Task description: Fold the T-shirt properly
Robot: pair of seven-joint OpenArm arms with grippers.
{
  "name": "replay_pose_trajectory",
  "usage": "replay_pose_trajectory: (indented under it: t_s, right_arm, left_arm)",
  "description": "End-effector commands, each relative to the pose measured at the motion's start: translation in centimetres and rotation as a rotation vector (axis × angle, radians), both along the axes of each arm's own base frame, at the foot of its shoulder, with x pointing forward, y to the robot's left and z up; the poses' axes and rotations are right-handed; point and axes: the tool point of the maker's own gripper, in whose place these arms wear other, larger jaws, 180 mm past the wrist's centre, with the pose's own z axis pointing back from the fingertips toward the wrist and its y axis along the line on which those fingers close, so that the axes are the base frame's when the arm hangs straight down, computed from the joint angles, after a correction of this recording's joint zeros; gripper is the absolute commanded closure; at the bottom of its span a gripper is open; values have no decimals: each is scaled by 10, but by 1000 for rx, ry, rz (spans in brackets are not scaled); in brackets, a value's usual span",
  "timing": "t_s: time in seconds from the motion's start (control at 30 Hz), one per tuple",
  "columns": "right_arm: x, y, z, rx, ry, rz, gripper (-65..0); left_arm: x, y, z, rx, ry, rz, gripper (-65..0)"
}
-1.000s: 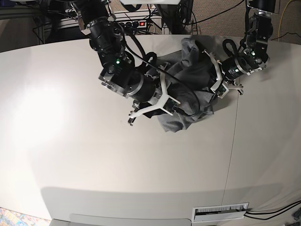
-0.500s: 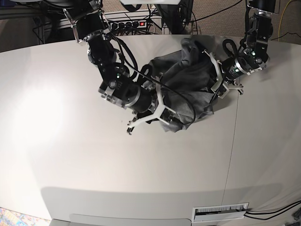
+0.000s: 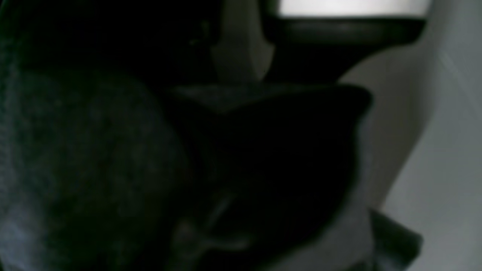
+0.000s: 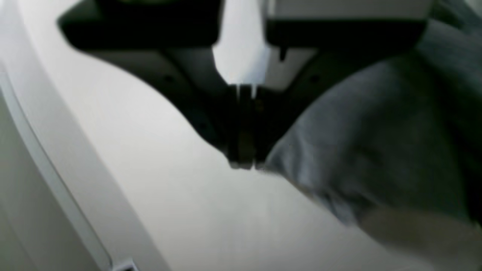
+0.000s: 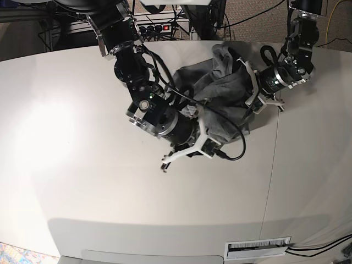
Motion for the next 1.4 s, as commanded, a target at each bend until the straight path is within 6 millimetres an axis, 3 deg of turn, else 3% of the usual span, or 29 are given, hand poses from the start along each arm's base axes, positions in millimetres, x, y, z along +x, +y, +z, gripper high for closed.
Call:
replay_pose_trajectory:
  t_s: [0.0,0.13,0.27,0.43,0.57,0.67,0.9,1.03,1.17,1.37]
  right_arm:
    - [8,4,21,52,-50,-1,0]
    - [21,-17,24,70,-53,-77,0]
    - [32,-42,27,113,-33,-158,0]
    - [35,-60,22,120,15,-214,0]
    - [31,-66,14,90,29,-207,0]
    - [30,-79,8,53,34,-217,0]
    - [29,-96,-1,3,40,-234,0]
    - [29,-96,0,6,42,-232,0]
    - [28,-96,-1,3,44,-234,0]
    - [27,-98,-4,-11,56,-241,0]
  left_arm:
    - [4,14,-2,97,-12,6,0]
    - [16,22,16,242,-110,-16,-18]
    - [37,40,45,381,-247,61,-197]
    - [52,58,77,463,-372,134,-203]
    - [55,68,92,497,-404,167,-203]
    - [50,57,100,412,-387,162,-202]
    - [8,-9,124,179,-343,-56,-202]
    - [-12,-33,136,66,-320,-136,-202]
    - [-14,-39,139,32,-328,-158,-202]
    - [-4,-30,128,100,-383,-150,-203]
